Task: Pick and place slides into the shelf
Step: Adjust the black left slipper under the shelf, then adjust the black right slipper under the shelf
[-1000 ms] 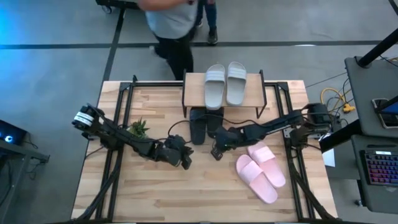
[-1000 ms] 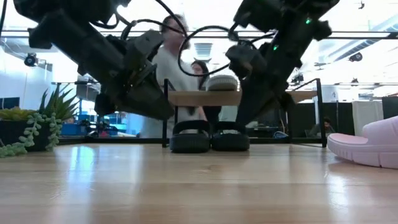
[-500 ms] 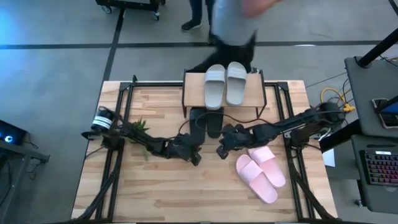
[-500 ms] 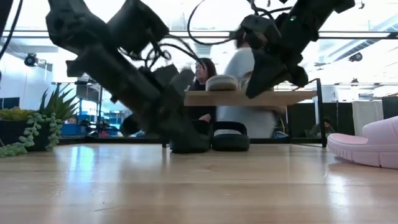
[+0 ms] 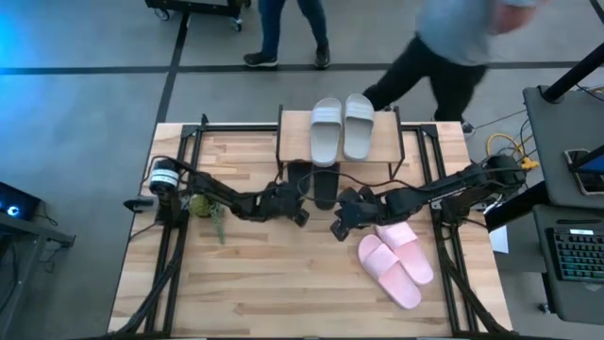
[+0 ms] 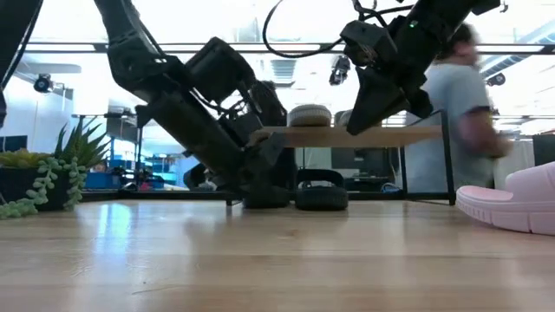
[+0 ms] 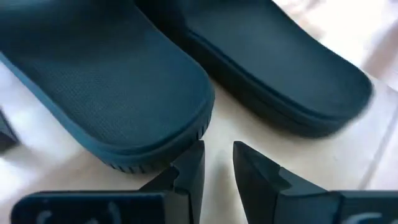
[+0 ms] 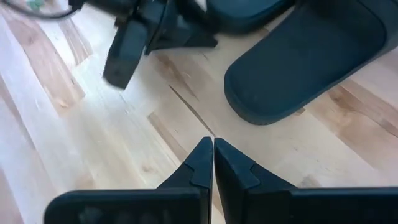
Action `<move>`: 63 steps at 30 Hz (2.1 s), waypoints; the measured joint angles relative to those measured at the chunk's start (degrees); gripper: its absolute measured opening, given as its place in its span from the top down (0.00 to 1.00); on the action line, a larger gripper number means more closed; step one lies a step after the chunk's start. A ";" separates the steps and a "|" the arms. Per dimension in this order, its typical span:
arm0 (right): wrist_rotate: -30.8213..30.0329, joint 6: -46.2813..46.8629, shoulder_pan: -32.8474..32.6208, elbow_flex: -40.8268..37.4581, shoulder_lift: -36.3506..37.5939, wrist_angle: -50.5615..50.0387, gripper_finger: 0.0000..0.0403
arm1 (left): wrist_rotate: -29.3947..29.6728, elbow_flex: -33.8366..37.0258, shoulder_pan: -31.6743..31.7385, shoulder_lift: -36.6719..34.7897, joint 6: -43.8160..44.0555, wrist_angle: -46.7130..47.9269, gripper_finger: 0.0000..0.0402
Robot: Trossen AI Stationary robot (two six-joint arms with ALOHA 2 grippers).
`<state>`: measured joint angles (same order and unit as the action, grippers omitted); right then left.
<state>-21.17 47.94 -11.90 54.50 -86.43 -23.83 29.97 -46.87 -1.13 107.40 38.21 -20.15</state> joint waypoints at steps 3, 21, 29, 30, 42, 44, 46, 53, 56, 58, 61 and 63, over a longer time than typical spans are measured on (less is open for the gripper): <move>0.03 0.00 0.02 -0.14 0.00 0.02 0.98 | 0.16 0.00 1.94 0.01 -1.80 -0.30 0.82; 3.68 9.09 0.92 -4.50 -1.12 4.39 0.98 | -0.68 0.79 -9.45 -14.91 -0.05 11.30 0.82; 6.04 7.17 2.63 -4.64 -9.73 14.00 0.98 | 2.09 2.03 -16.02 -21.02 3.40 18.31 0.82; 5.86 6.39 2.97 -4.12 -10.81 13.53 0.98 | 2.12 2.03 -16.51 -21.48 3.43 18.61 0.82; -0.13 1.60 8.02 -3.17 -13.55 14.78 0.98 | 3.88 2.08 -18.76 -22.37 3.42 19.45 0.82; -0.09 0.28 9.18 -3.17 -13.54 15.38 0.98 | 4.36 2.10 -18.81 -22.36 3.42 19.66 0.82; -0.04 -1.12 10.42 -3.15 -13.85 16.70 0.98 | 4.85 2.10 -18.81 -22.32 3.38 19.68 0.82; 0.11 -4.31 13.80 -3.21 -14.57 19.20 0.98 | 5.08 2.14 -18.79 -22.30 3.02 19.75 0.82; 0.09 -4.57 14.42 -3.10 -14.76 20.46 0.98 | 5.07 2.14 -18.79 -22.30 2.90 19.74 0.82; 0.09 -4.63 14.71 -3.15 -14.86 20.33 0.98 | 5.06 2.14 -18.79 -22.28 2.90 19.74 0.82; -0.35 -4.70 14.75 -3.15 -14.76 20.65 0.98 | 5.06 2.14 -18.79 -22.27 2.90 19.70 0.82; 0.44 -4.68 14.64 -3.15 -14.17 21.14 0.98 | 5.05 2.14 -18.79 -22.26 2.91 19.68 0.82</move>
<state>-20.72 43.26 2.74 51.35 -100.60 -2.70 35.02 -44.73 -19.92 85.14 41.11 -0.47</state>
